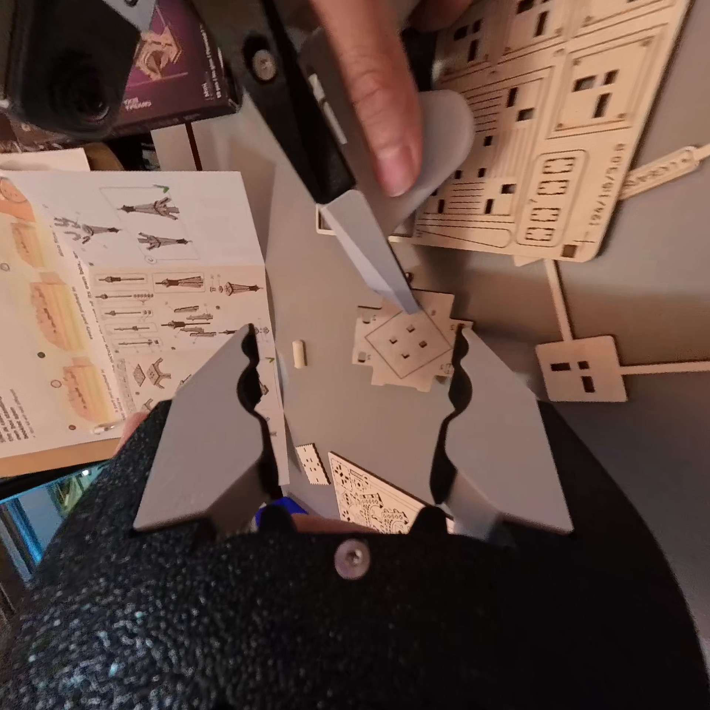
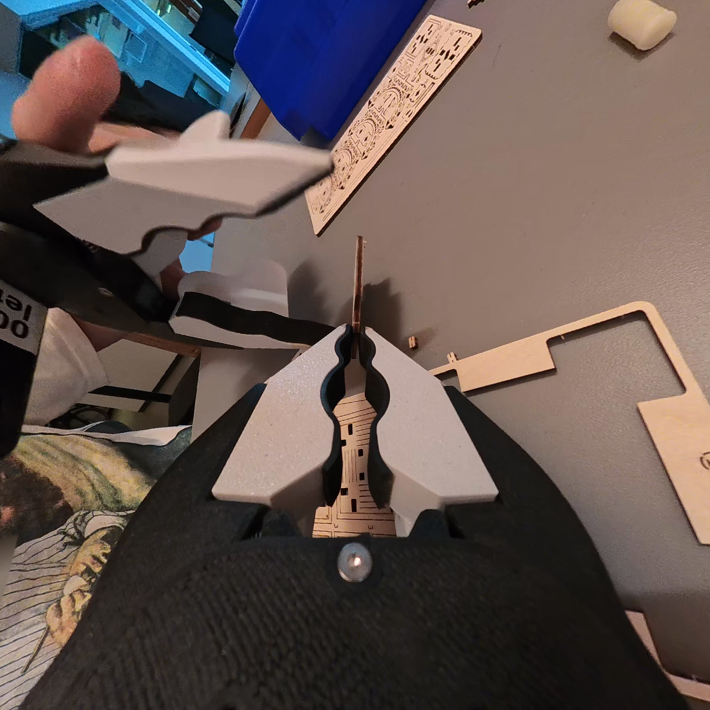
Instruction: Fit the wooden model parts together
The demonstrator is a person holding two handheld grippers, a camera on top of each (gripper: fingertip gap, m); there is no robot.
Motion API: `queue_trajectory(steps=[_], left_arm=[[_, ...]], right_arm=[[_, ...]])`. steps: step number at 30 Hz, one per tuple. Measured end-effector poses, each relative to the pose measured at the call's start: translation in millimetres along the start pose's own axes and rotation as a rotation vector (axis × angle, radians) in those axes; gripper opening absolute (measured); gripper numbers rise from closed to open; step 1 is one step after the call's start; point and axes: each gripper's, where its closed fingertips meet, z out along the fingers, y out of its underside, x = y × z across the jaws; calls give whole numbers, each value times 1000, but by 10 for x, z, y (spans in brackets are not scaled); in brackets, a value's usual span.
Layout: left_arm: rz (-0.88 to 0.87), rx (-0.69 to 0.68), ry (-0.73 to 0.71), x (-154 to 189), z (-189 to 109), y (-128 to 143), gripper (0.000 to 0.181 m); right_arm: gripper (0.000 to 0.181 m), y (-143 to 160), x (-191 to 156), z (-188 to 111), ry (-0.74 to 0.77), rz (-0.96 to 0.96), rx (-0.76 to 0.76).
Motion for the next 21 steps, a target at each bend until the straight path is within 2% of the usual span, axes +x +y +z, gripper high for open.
queue_trajectory(steps=[4, 15, 19, 21], left_arm=[[-30, -10, 27, -84, 54, 27, 115], [141, 35, 216, -18, 159, -73, 115], [198, 8, 222, 26, 147, -94, 108], [202, 11, 248, 80, 131, -84, 97]], right_arm=[[1, -4, 9, -2, 4, 4, 4], [1, -7, 18, -2, 7, 10, 4], [1, -10, 19, -3, 1, 20, 5], [1, -12, 19, -2, -2, 22, 5]])
